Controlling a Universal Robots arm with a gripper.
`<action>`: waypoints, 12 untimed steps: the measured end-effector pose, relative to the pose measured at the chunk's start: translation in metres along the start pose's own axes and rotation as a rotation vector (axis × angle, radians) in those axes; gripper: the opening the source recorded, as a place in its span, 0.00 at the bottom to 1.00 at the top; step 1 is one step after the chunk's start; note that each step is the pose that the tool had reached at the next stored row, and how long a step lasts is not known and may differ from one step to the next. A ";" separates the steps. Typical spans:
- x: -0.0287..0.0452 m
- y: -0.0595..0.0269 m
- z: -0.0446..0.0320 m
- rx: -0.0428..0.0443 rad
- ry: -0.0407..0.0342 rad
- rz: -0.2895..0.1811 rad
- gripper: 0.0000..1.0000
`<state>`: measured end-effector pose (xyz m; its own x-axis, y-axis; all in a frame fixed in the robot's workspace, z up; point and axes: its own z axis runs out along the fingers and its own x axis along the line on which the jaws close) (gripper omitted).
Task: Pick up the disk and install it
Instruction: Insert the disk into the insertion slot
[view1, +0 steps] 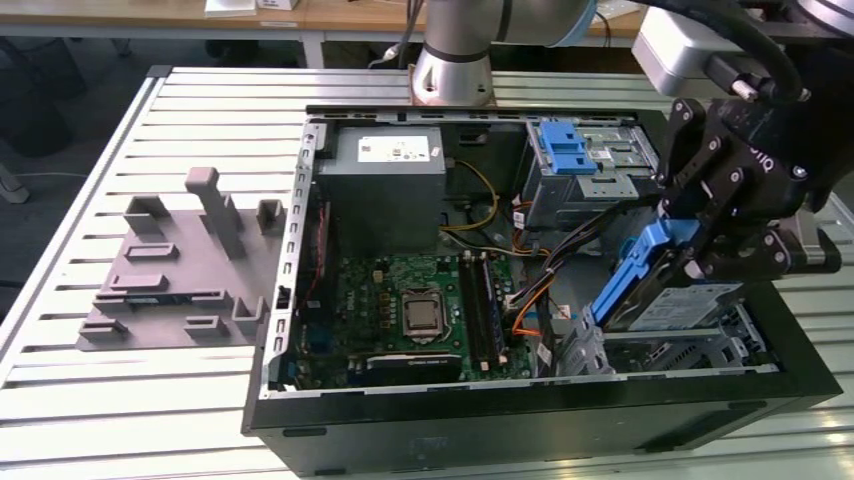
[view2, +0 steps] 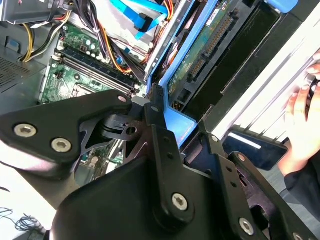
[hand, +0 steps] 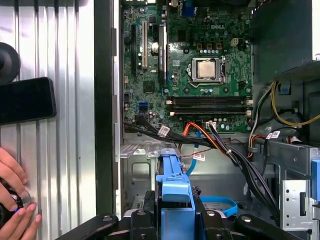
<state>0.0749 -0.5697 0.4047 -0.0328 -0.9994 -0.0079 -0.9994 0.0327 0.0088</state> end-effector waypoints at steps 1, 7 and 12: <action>0.0001 0.0000 0.0008 0.0000 -0.0001 0.000 0.36; 0.0006 -0.0001 0.0055 0.0000 -0.0002 0.000 0.37; 0.0007 -0.0001 0.0081 0.0000 -0.0005 0.000 0.50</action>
<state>0.0749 -0.5703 0.3966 -0.0328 -0.9994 -0.0084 -0.9994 0.0327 0.0089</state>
